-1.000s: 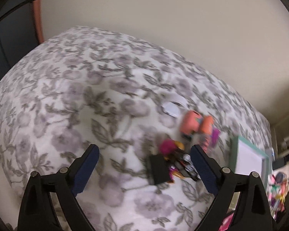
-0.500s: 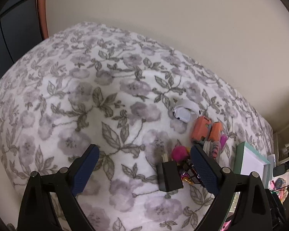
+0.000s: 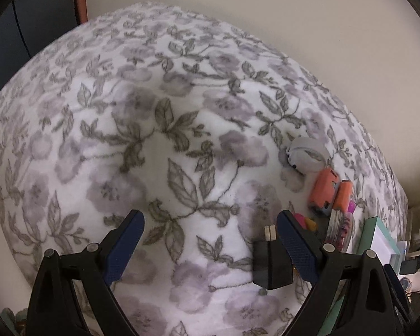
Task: Organize rigid objects
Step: 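Move both open tools back toward the pile of items beside the tray, then grasp the black toy car with the right tool while the left tool grasps the black plug adapter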
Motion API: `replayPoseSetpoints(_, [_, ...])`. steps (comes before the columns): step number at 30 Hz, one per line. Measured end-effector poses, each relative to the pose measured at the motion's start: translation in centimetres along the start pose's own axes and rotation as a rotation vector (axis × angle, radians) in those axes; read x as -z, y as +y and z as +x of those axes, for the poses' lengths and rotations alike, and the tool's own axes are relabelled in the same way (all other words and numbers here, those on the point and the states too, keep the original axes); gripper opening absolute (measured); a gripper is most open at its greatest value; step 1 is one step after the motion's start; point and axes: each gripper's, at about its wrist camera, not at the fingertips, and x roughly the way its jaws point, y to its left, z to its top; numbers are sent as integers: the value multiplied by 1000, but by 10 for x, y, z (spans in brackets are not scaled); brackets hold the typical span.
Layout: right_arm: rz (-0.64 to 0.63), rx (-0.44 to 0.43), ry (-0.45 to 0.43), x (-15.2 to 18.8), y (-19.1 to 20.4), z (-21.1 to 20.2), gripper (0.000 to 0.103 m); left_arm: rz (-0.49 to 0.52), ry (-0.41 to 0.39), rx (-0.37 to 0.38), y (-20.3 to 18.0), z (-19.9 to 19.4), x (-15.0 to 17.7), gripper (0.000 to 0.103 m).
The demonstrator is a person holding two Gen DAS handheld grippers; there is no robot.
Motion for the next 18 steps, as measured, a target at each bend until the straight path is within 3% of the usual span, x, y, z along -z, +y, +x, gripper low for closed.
replayPoseSetpoints(5, [-46, -1, 12, 8, 5, 8, 101, 21, 21, -11, -7, 6, 2, 95])
replayPoseSetpoints(14, [-27, -30, 21, 10, 2, 11, 97, -5, 70, 56, -9, 12, 4, 95])
replayPoseSetpoints(18, [-33, -38, 15, 11, 6, 10, 90, 4, 80, 63, -12, 13, 7, 95])
